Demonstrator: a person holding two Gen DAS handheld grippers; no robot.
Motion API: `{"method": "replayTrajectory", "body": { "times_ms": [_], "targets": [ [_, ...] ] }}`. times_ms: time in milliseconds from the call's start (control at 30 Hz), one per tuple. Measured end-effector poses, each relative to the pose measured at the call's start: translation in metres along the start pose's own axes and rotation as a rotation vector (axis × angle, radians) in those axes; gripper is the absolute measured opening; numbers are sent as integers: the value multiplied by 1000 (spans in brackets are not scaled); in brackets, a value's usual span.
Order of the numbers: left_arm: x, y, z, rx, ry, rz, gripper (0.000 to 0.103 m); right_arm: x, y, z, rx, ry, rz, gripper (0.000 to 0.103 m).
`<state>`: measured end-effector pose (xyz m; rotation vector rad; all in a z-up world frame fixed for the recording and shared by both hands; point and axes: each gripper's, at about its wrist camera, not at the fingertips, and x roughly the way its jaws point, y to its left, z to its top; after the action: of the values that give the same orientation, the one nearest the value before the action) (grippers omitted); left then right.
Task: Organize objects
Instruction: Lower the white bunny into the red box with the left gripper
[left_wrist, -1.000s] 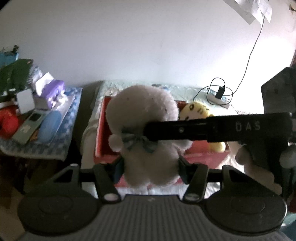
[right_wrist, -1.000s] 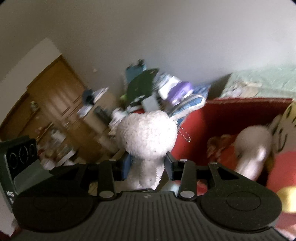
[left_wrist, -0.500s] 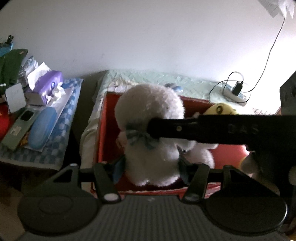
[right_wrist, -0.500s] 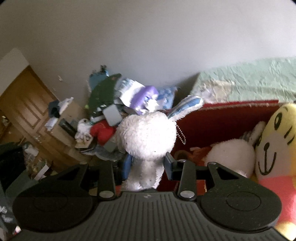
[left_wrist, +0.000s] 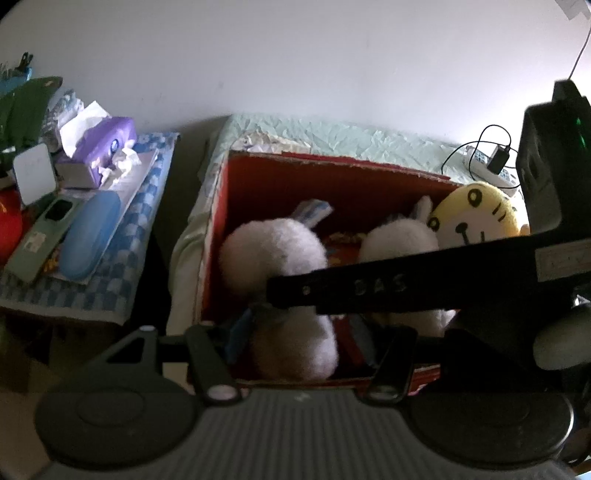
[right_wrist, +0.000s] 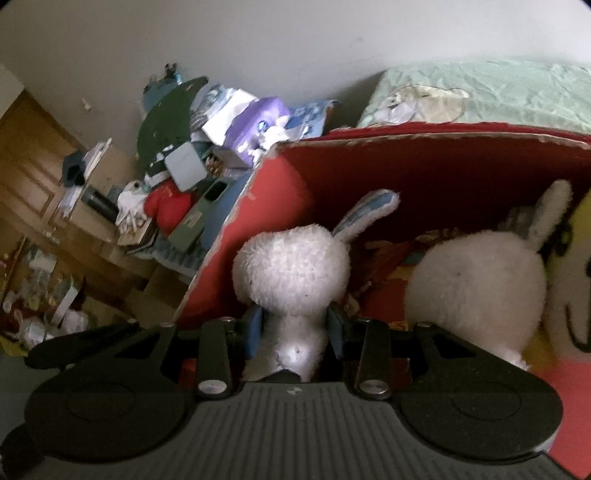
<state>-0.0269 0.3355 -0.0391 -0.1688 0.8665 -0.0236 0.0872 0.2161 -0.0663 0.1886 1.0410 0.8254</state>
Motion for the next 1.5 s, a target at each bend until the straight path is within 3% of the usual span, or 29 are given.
{"method": "replayTrajectory", "body": {
  "times_ms": [200, 633, 867, 1100, 1500],
  "targets": [
    [3, -4, 1, 6, 9, 17, 62, 4, -1, 0, -10, 27, 10, 43],
    [7, -5, 4, 13, 8, 41, 66, -24, -22, -2, 153, -52, 123, 45],
    [11, -7, 4, 32, 12, 58, 67, -20, -21, -7, 139, -60, 93, 31],
    [13, -9, 5, 40, 16, 62, 75, -17, -23, -9, 122, -69, 91, 30],
    [18, -10, 10, 43, 33, 77, 73, -37, -20, -20, 68, -133, 29, 30]
  ]
}}
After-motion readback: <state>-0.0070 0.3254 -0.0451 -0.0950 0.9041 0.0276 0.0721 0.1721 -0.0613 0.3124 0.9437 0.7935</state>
